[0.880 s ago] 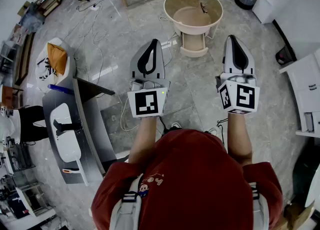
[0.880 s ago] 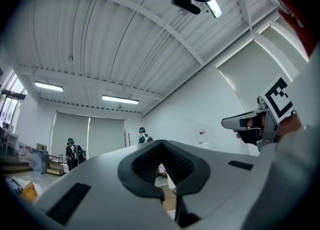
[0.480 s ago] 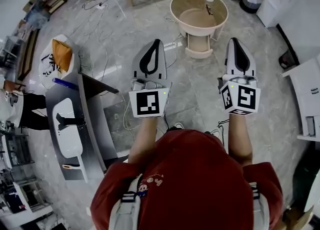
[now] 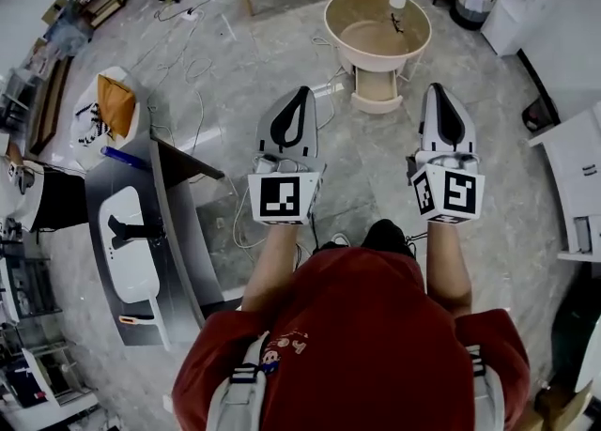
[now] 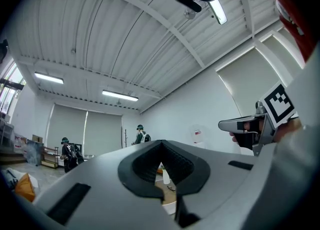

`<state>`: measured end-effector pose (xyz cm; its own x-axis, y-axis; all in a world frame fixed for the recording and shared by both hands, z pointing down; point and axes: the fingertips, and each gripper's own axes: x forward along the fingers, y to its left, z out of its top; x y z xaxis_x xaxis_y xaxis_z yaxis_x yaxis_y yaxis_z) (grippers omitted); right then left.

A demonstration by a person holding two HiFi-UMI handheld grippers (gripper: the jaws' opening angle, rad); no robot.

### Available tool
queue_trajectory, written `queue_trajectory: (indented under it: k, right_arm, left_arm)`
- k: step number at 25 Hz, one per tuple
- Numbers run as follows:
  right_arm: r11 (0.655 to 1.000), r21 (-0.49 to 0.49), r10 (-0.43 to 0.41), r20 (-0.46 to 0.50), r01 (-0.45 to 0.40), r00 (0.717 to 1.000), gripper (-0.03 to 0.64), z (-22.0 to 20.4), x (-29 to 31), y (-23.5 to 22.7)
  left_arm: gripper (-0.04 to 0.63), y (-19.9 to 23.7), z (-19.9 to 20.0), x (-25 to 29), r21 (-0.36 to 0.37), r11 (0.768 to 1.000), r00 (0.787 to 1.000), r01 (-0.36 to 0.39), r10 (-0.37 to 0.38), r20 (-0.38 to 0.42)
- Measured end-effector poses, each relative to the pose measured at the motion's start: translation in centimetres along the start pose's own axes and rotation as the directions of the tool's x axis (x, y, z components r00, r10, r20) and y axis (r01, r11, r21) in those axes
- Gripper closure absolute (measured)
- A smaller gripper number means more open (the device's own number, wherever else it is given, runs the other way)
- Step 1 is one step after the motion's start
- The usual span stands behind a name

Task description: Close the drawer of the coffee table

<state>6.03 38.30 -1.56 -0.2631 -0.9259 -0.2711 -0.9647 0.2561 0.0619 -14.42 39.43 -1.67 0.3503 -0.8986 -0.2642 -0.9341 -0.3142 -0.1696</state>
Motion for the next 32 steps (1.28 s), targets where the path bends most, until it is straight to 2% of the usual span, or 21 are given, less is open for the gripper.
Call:
queue_trajectory:
  k: [5,11,13,15,18,23,32]
  right_arm:
    - [1.000,-0.006,-0.013,-0.042,0.013,0.999,0.594,-1.5,0.4,-1.5]
    - [1.000,0.015,-0.006,-0.041,0.006,0.999,0.594,-3.6,3.4,-1.3]
    - [1.000,0.010,0.009,-0.033,-0.009,0.999,0.594,-4.2,4.8,-1.1]
    - [1.000,0.007,0.012,-0.037,-0.012,0.999,0.594,-4.8,6.1,-1.2]
    - [1.000,-0.007,-0.008,-0.053,0.008,0.999,0.594,-5.8,8.4,-2.4]
    - [0.999,0.018,-0.045,-0.065,0.046,0.997,0.592,-8.1,12.7,-5.2]
    - [0.991,0.051,-0.121,-0.093,0.126,0.988,0.592,-11.1,22.1,-12.7]
  left_arm:
    - [0.583,-0.5,-0.5,1.3,-0.057,0.998,1.000,0.006,-0.007,-0.010]
    - [0.583,0.5,-3.3,3.2,-0.017,1.000,0.995,0.025,-0.026,-0.091]
    - [0.583,1.3,-3.8,4.6,-0.019,1.000,0.996,0.019,-0.021,-0.081]
    - [0.583,1.8,-4.6,6.1,-0.023,0.999,0.994,0.024,-0.026,-0.105]
    - [0.583,2.3,-5.8,9.1,-0.022,0.999,0.993,0.036,-0.038,-0.109]
    - [0.583,3.1,-6.6,14.8,-0.093,0.995,0.997,0.038,-0.044,-0.064]
    - [0.583,4.5,-9.4,27.2,-0.039,0.998,0.995,0.056,-0.060,-0.085]
